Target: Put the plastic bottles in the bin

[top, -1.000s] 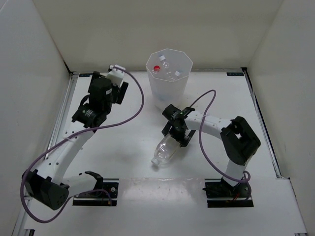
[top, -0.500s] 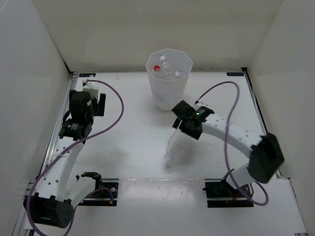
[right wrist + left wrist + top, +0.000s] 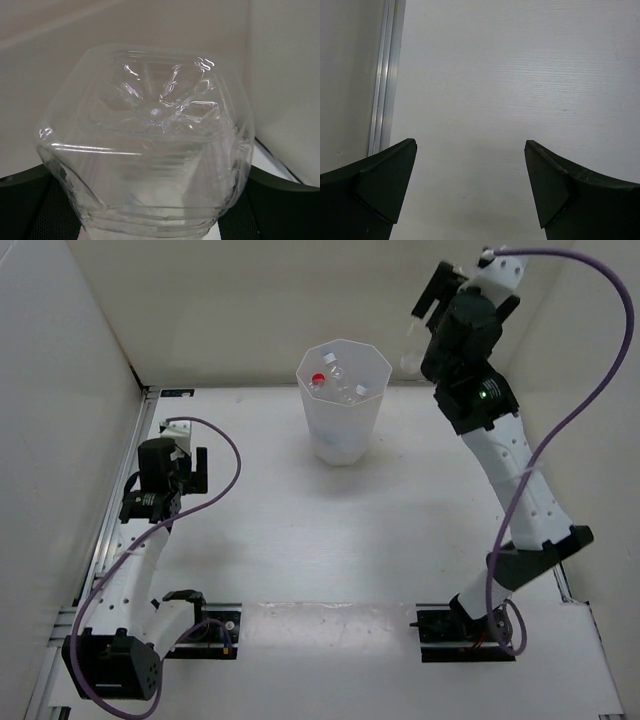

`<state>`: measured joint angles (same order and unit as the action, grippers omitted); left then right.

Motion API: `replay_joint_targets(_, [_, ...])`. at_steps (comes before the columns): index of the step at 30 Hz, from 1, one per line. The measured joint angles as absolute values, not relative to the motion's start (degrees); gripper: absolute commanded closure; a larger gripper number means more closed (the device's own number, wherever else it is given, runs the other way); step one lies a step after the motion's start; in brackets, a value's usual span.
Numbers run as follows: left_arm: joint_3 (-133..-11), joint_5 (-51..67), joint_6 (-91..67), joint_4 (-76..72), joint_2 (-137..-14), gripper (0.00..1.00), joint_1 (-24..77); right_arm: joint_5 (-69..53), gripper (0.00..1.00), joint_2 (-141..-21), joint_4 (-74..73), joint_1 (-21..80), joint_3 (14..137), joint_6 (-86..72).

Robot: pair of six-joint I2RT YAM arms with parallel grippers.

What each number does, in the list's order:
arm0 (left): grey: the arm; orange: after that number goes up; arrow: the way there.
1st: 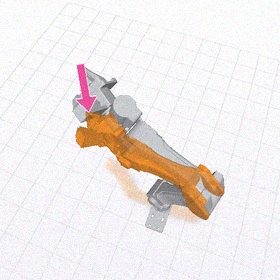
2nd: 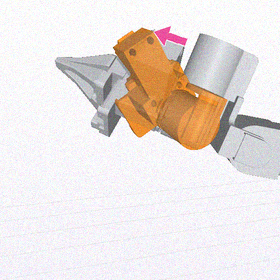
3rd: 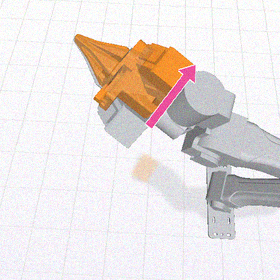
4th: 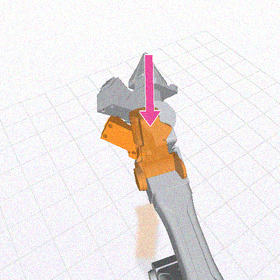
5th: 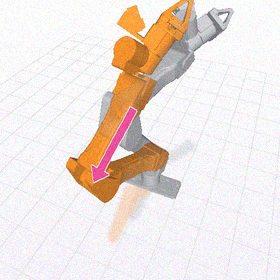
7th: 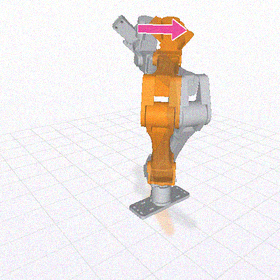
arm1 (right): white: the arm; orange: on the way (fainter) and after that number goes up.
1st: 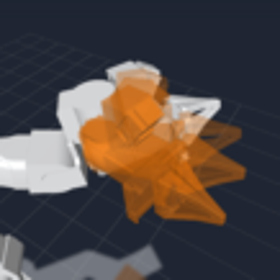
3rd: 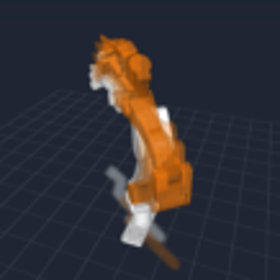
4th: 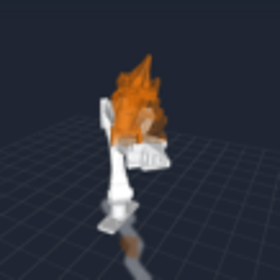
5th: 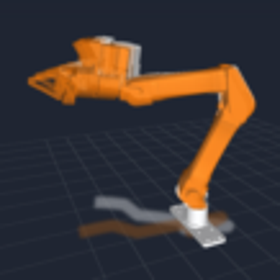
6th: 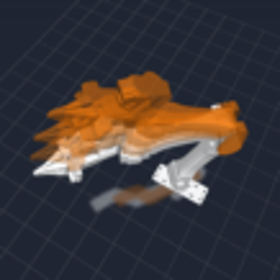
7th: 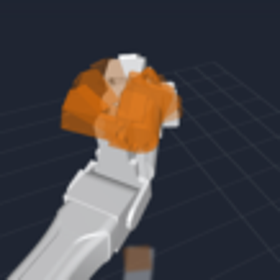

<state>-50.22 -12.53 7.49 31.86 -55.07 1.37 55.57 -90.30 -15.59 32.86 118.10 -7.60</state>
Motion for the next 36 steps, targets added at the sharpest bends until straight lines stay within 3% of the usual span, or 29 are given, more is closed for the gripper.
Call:
replay_joint_targets(5, [-50.2,-10.1,6.5,32.0,-55.1,0.0,-0.1,47.9,0.82,-100.2,-0.3,31.3,125.0,3.2])
replay_joint_targets(9, [-49.6,-9.1,6.3,32.1,-54.7,0.0,-1.3,41.8,0.79,-107.7,1.9,32.2,125.6,4.4])
replay_joint_targets(11, [-49.0,-8.6,6.0,32.4,-54.4,0.0,-2.0,39.6,0.72,-110.6,1.6,32.9,124.8,4.3])
replay_joint_targets(13, [-48.6,-8.2,5.9,32.6,-54.2,0.0,-2.5,38.0,0.47,-111.5,0.2,33.5,123.1,4.3])
replay_joint_targets(15, [-48.5,-7.9,5.7,32.7,-54.1,0.0,-2.7,37.0,0.28,-111.7,-1.6,34.2,122.1,4.2])
replay_joint_targets(16, [-48.5,-7.7,5.7,32.7,-54.1,0.0,-2.8,36.2,0.0,-111.7,-2.7,34.5,122.1,4.0])
replay_joint_targets(30, [-48.5,-6.2,5.0,33.1,-55.3,0.0,-2.8,31.3,0.0,-103.6,-22.9,33.9,123.8,-1.7])
replay_joint_targets(36, [-48.5,-6.1,5.0,33.4,-55.3,0.0,-3.0,27.4,0.0,-85.8,-31.6,27.4,109.4,-10.1])
